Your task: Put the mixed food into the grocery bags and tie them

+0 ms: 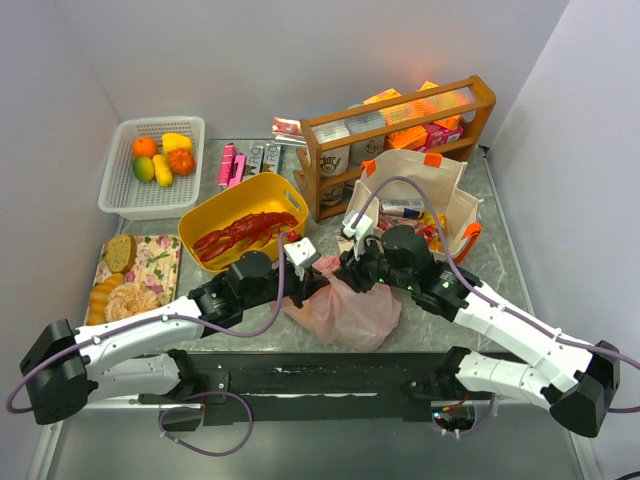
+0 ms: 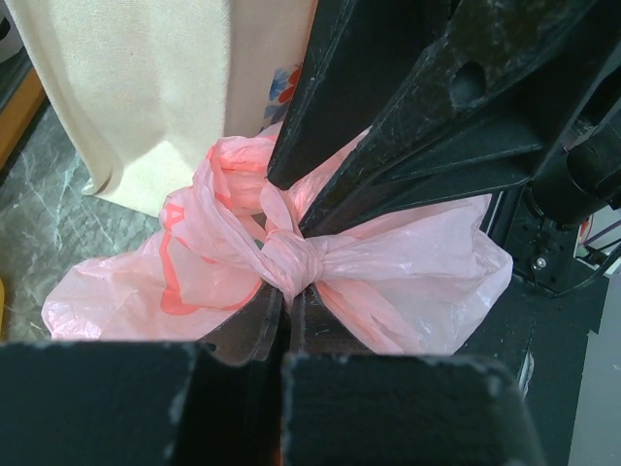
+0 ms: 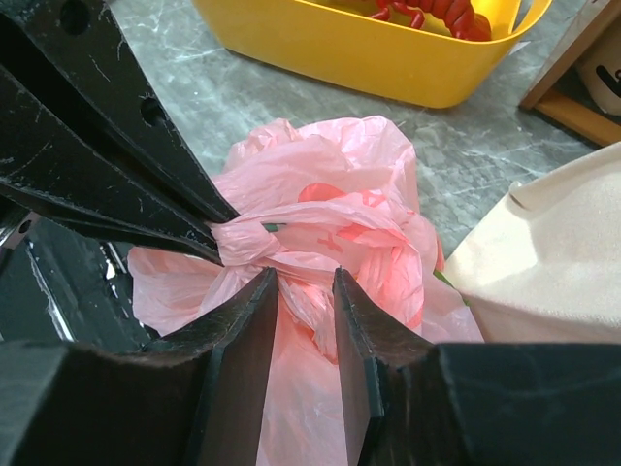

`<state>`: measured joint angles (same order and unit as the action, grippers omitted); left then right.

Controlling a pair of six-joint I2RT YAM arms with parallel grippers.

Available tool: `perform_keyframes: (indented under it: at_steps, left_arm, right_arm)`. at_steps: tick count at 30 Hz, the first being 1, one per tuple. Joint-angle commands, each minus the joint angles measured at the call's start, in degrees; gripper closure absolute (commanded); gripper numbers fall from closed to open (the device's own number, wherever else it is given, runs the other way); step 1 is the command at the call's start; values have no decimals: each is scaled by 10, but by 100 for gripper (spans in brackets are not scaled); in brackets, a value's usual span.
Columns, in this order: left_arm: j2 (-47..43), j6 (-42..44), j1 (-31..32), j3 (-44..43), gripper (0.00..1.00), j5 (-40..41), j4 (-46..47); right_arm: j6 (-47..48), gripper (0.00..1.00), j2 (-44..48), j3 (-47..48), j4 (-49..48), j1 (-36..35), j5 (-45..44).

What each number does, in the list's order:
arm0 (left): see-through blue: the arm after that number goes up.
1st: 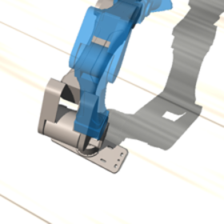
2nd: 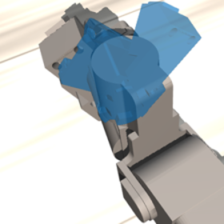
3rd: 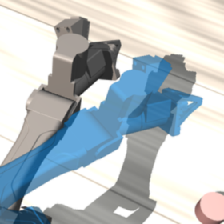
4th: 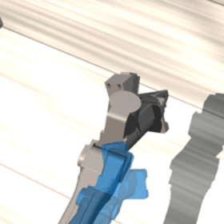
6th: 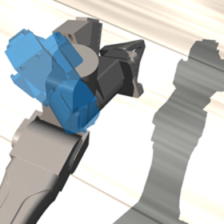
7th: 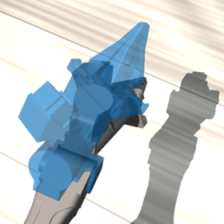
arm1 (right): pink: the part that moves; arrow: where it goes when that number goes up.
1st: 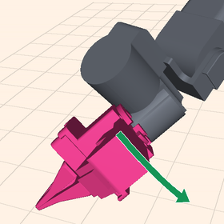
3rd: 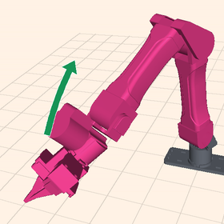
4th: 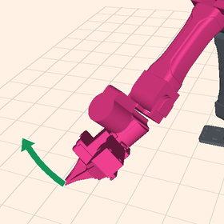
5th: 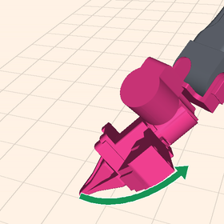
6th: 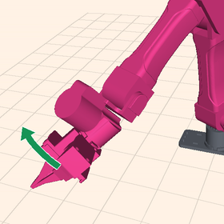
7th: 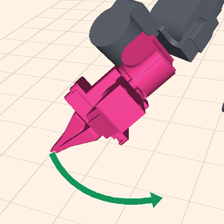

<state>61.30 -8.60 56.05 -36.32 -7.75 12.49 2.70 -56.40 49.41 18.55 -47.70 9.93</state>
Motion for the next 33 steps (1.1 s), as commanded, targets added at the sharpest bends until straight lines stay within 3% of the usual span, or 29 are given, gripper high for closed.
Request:
perform_keyframes:
  at_steps: [1, 8, 11, 13, 14, 15, 17, 18, 21, 25, 33]
  left_arm:
    - [-22, 8, -1, -3, 99, -8, 20]
    - [-29, 10, -1, 0, 99, -2, 20]
    - [-26, 9, -2, -2, 99, -4, 17]
    - [-20, 7, -1, -6, 98, -3, 9]
    - [-18, 5, -2, -8, 93, -1, 6]
    - [-18, -3, -1, -9, 68, 7, 3]
    - [-28, -10, -2, -11, 47, 17, -4]
    - [-35, -14, -3, -11, 31, 21, -5]
    - [-72, -20, -16, -10, 5, 41, -28]
    - [-130, -27, -35, 1, 1, 55, -69]
    - [-179, -53, -59, 32, 2, 39, -102]
  right_arm:
    - [7, 62, 8, -9, -7, 5, -1]
    - [3, 65, 18, -30, -5, 9, -1]
    - [2, 80, 26, -33, -8, 9, -8]
    - [1, 97, 39, -30, -8, 9, -14]
    - [2, 100, 43, -27, -5, 10, -20]
    - [3, 100, 47, -17, -1, 10, -26]
    - [6, 100, 56, -5, 15, 10, -43]
    - [13, 100, 57, 9, 23, 10, -47]
    - [24, 100, 52, 33, 47, 10, -62]
    - [30, 100, 46, 49, 69, 10, -73]
    - [31, 100, 52, 63, 89, 11, -77]
